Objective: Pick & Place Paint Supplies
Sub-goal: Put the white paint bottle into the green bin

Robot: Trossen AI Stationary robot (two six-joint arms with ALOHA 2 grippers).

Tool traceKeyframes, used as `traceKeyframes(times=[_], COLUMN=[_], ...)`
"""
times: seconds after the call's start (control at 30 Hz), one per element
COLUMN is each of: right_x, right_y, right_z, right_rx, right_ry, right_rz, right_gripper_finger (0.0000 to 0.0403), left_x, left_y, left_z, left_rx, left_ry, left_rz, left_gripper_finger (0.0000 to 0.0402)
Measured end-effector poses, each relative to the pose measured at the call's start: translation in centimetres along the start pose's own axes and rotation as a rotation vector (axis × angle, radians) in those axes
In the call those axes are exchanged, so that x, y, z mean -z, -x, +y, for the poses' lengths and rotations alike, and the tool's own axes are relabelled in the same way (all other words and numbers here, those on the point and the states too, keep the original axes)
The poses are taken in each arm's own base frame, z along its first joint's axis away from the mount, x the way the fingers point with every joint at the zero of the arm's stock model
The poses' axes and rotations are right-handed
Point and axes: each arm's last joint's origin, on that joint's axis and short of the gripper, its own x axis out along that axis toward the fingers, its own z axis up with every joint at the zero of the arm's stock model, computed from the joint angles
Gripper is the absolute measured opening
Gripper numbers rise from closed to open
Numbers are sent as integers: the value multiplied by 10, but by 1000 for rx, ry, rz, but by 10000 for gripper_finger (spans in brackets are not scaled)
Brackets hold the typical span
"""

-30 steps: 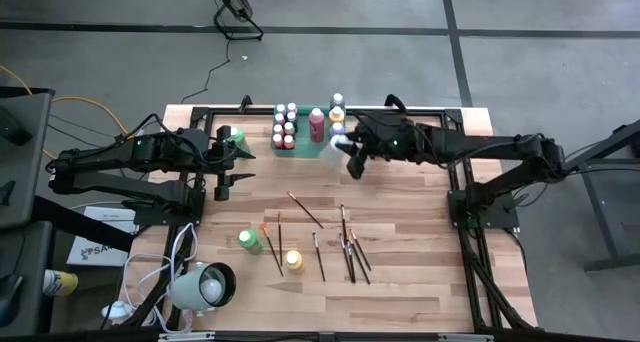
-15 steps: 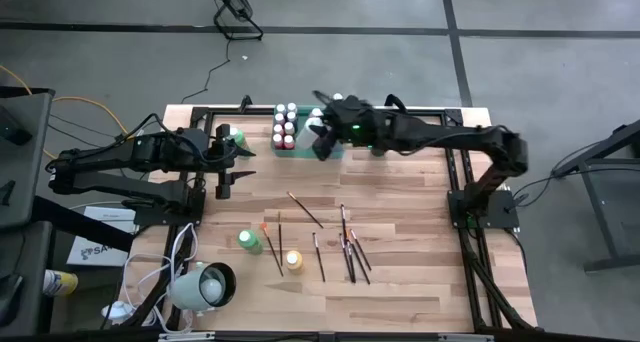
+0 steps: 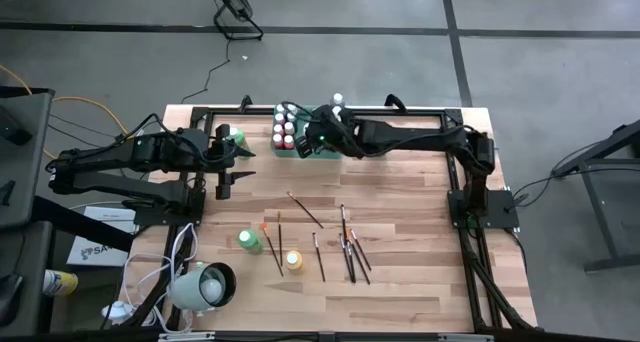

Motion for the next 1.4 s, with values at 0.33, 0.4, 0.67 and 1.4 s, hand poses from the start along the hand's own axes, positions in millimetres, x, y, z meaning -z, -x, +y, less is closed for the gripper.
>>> traceKeyframes(times=[0.33, 0.4, 0.67, 1.4], right_x=[11, 11, 9, 4], right_y=[-15, -15, -18, -29], right_z=[0, 0, -1, -17], right_rx=[121, 139, 145, 222], right_ry=[-57, -58, -64, -88], right_rz=[-27, -39, -62, -85], right_gripper_finger=[115, 115, 115, 115], left_x=[1, 1, 1, 3], left_y=[0, 0, 0, 0], left_z=[0, 0, 0, -1], left_rx=[2, 3, 10, 22], left_ry=[-20, -28, -49, -58], left_rz=[6, 8, 7, 32], left_gripper_finger=[207, 207, 207, 207])
